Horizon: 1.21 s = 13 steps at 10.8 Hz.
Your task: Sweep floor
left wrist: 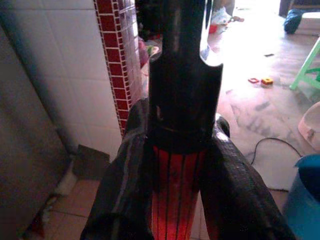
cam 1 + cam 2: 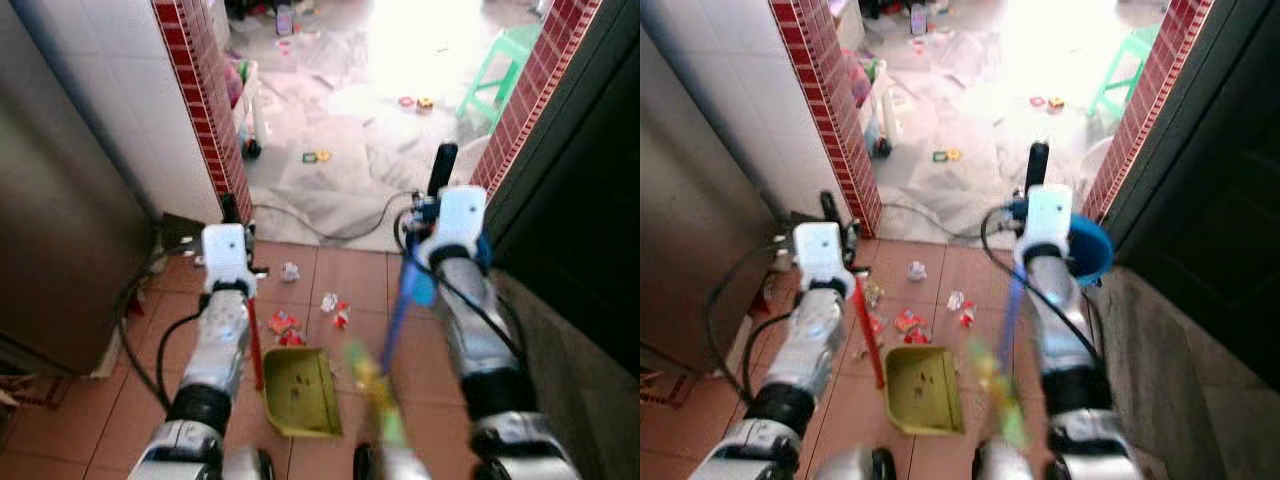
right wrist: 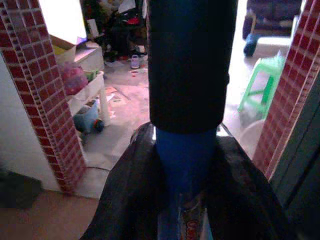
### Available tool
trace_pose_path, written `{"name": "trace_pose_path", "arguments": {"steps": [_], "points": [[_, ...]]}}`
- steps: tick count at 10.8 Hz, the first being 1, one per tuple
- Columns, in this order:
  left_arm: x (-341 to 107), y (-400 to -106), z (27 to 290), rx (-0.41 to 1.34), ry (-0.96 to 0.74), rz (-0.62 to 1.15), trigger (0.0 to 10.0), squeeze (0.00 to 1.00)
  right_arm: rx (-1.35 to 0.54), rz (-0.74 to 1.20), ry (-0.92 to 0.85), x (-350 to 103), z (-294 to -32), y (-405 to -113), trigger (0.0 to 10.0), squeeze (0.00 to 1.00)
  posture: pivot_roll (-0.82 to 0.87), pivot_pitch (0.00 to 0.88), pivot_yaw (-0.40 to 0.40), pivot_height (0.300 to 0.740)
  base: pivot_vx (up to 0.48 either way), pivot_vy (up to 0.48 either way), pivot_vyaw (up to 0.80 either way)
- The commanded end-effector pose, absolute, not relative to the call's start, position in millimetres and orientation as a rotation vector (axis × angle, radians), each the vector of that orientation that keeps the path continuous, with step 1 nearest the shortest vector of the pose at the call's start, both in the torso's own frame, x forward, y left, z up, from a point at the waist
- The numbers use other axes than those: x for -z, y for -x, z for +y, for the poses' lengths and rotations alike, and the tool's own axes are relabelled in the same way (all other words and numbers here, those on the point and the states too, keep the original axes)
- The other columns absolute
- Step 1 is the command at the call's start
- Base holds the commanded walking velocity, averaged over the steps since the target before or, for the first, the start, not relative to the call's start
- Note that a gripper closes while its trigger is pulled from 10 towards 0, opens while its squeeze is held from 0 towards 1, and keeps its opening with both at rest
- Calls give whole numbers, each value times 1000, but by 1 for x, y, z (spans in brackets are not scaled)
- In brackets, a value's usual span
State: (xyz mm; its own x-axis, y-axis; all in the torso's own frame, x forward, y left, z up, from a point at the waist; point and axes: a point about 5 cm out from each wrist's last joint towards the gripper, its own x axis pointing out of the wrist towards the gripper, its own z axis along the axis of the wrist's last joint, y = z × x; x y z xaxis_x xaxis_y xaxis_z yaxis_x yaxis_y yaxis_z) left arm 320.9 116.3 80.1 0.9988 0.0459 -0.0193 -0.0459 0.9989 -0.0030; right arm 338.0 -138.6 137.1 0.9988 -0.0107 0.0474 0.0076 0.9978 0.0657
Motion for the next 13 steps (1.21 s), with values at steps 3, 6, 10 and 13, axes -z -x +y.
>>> {"name": "trace_pose_path", "arguments": {"steps": [3,6,10,13], "points": [[-78,-323,114,-47,27,30,10000,0,-82,-112,-378,-175,-118,-346,10000,0,-181,79,44,740,0,0,0],[-77,-326,113,-50,36,22,10000,0,-254,-295,-295,-232,-109,-347,10000,0,-189,67,44,740,0,0,0],[-110,-330,126,-77,21,-89,10000,0,-227,-443,111,-247,-143,-345,10000,0,-180,67,45,740,0,0,0],[-141,-316,136,-76,7,-181,10000,0,-160,-358,170,-207,-156,-345,10000,0,-156,78,47,740,0,0,0]]}}
